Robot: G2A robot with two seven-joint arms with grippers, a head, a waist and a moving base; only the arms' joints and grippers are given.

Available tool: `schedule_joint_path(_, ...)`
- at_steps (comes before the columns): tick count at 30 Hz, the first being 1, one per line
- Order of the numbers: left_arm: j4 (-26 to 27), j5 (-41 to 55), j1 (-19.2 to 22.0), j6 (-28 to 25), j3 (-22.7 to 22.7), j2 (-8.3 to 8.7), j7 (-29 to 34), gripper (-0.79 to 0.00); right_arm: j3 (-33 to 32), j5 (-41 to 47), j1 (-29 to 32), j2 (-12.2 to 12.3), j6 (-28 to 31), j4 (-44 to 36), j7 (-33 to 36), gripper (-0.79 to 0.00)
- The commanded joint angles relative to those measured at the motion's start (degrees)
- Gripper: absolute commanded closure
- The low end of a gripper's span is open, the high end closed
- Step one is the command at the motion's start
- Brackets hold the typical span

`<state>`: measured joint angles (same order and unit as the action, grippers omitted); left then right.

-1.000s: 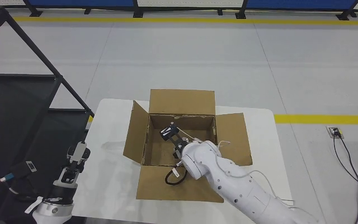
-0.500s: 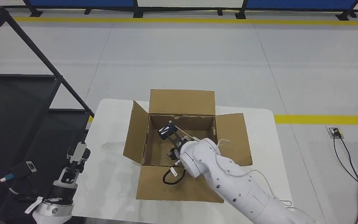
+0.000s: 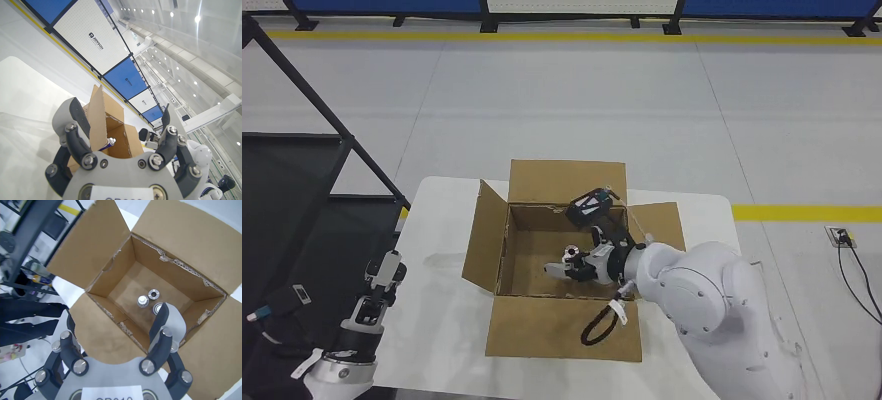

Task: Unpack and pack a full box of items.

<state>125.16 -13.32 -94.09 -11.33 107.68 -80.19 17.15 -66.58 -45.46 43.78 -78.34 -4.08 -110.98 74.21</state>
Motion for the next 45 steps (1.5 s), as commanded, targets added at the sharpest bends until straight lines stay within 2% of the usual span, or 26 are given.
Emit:
schedule_joint_path(1, -0.25, -1.31, 0.81, 0.78, -0.71, 0.13, 0.08, -0.785, 1.12, -1.09, -0.27, -0.04, -0.14, 0.67, -0.32, -0.785)
schedule_joint_path(7, -2.06, -3.82, 3.75, 3.81, -2.12, 0.46, -0.45, -0.785, 1.12, -1.09, -0.27, -0.04, -0.14, 0.67, -0.32, -0.785)
schedule_joint_path(10, -3.08, -6.45, 5.62, 5.31, -3.38, 0.68, -0.12, -0.785, -0.88, -1.69, 1.85, 0.22, -1.68, 1.70, -3.59, -0.785)
schedule_joint_path(17, -6.39, -14.09, 11.65, 8.47, -9.39, 1.20, 3.22, -0.785, -15.97, 9.89, 3.95, 1.43, -5.35, 4.16, -5.94, -0.785)
schedule_joint_path(20, -8.15, -16.65, 14.23, 9.69, -12.32, 1.34, 4.81, -0.785, -22.35, 15.72, 3.84, 2.19, -4.73, 7.15, -3.33, -0.785)
schedule_joint_path(25, -10.54, -19.36, 17.86, 11.34, -16.74, 1.54, 8.37, -0.785, -29.39, 17.43, 1.80, 3.89, -3.91, 14.97, 3.11, -0.785)
schedule_joint_path(29, -12.17, -19.99, 19.76, 11.82, -18.90, 1.72, 11.12, -0.785, -30.45, 14.86, 0.34, 4.92, -3.37, 21.02, 4.52, -0.785)
schedule_joint_path(32, -13.09, -20.76, 20.85, 11.87, -20.41, 1.84, 12.33, -0.785, -29.60, 9.27, -0.98, 5.43, -5.80, 25.69, 0.95, -0.785)
schedule_joint_path(35, -13.61, -21.45, 21.50, 12.17, -21.91, 1.92, 13.17, -0.785, -28.16, 8.83, -3.15, 5.75, -5.93, 30.86, 2.05, -0.785)
schedule_joint_path(41, -14.62, -22.52, 22.42, 12.72, -24.64, 2.04, 14.19, -0.785, -23.53, 11.20, -7.34, 5.81, -3.90, 38.73, 4.75, -0.785)
schedule_joint_path(45, -15.09, -22.97, 22.80, 12.64, -25.98, 2.14, 14.76, -0.785, -22.62, 17.54, -9.27, 5.85, -1.23, 41.41, 7.63, -0.785)
